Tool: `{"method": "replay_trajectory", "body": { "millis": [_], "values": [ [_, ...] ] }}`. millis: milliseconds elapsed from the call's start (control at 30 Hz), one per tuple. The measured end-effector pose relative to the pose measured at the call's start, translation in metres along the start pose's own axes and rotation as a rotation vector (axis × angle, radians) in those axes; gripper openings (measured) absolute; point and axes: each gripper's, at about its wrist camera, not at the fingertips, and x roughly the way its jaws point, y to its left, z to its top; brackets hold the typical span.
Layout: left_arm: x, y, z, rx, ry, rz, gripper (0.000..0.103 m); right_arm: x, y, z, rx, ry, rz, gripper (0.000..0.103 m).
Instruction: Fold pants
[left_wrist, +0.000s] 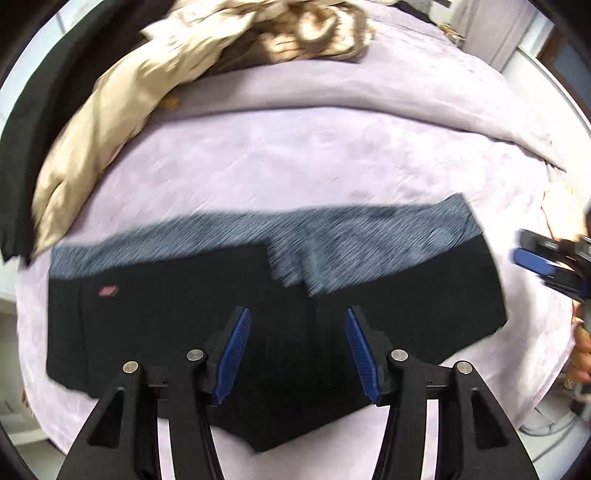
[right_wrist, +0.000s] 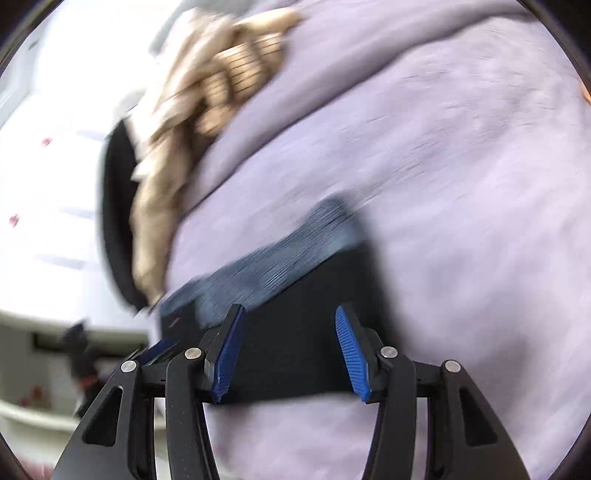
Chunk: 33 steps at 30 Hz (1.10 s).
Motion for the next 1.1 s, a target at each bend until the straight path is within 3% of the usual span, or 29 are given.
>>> {"method": "replay_trajectory", "body": {
  "millis": [133,233,300,333,400,467,500,567,733,833,900,1100],
  "values": [
    [0.029,-0.028,0.018,0.019,0.006,-0.002,0.055,0.043,-0.034,0.030,0.056,0.074,0.024,0.055],
    [0.047,-0.030,0.018,0.012,0.032,0.064,0.055,0.081,-0.044,0.033,0.122,0.196,0.095,0.043],
    [0.049,-0.024,0.012,0.014,0.037,0.096,0.063,0.078,-0.036,0.030,0.116,0.191,0.114,0.039],
    [0.054,-0.016,0.007,-0.009,0.067,0.079,0.073,0.073,-0.034,0.028,0.121,0.188,0.151,0.035],
    [0.067,0.001,0.000,-0.093,0.110,-0.006,0.075,0.066,-0.037,0.021,0.149,0.189,0.193,0.035],
    [0.069,0.004,-0.002,-0.100,0.094,-0.018,0.077,0.068,-0.044,0.018,0.158,0.187,0.120,0.035],
    [0.070,0.001,-0.002,-0.080,0.090,-0.004,0.079,0.073,-0.047,0.018,0.147,0.178,0.040,0.035],
    [0.066,-0.008,-0.005,-0.020,0.075,0.050,0.079,0.081,-0.047,0.017,0.131,0.153,-0.078,0.046],
    [0.052,0.015,-0.018,-0.034,0.069,0.048,0.079,0.052,0.002,-0.004,-0.055,0.068,-0.234,0.049],
    [0.045,0.023,-0.023,-0.053,0.078,0.050,0.079,0.031,0.022,-0.025,-0.121,0.026,-0.203,0.049],
    [0.037,0.027,-0.026,-0.067,0.077,0.065,0.079,0.031,0.036,-0.039,-0.147,0.046,-0.159,0.049],
    [0.004,0.059,-0.057,-0.145,0.081,0.082,0.079,0.080,0.087,-0.062,-0.224,0.133,-0.065,0.044]
  ]
}}
